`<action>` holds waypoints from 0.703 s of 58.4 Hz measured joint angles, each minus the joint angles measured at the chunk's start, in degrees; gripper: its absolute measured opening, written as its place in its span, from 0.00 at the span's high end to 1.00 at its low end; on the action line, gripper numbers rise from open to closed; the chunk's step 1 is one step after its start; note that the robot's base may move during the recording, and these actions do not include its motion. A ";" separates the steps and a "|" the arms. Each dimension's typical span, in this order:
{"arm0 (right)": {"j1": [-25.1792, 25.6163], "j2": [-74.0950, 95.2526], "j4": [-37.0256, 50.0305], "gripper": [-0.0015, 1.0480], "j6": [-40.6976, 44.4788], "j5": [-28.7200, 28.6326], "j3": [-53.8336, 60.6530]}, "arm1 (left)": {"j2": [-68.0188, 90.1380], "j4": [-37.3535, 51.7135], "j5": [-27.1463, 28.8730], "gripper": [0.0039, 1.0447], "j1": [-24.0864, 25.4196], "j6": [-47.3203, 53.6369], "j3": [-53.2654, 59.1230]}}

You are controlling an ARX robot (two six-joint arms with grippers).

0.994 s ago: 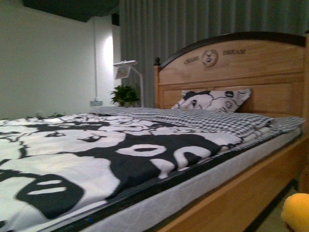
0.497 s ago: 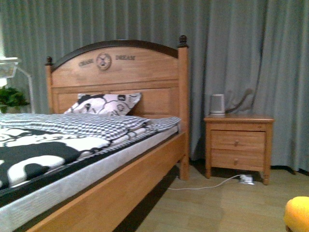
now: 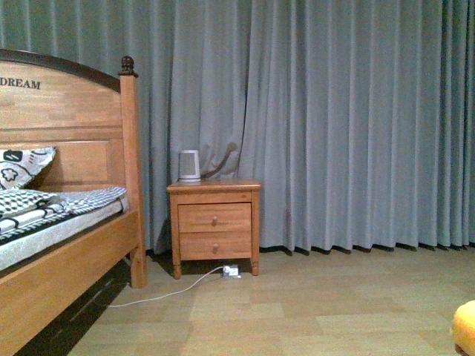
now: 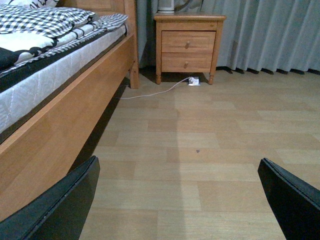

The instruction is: Put away toys

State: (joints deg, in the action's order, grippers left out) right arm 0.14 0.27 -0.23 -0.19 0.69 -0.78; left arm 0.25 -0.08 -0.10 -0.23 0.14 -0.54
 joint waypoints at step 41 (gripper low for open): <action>-0.09 0.00 0.00 0.92 0.00 -0.92 0.00 | 0.00 0.02 0.15 0.06 0.02 -0.02 0.00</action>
State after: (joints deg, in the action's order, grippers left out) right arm 0.05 0.27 -0.23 -0.19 -0.23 -0.78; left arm 0.25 -0.05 0.05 -0.21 0.12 -0.54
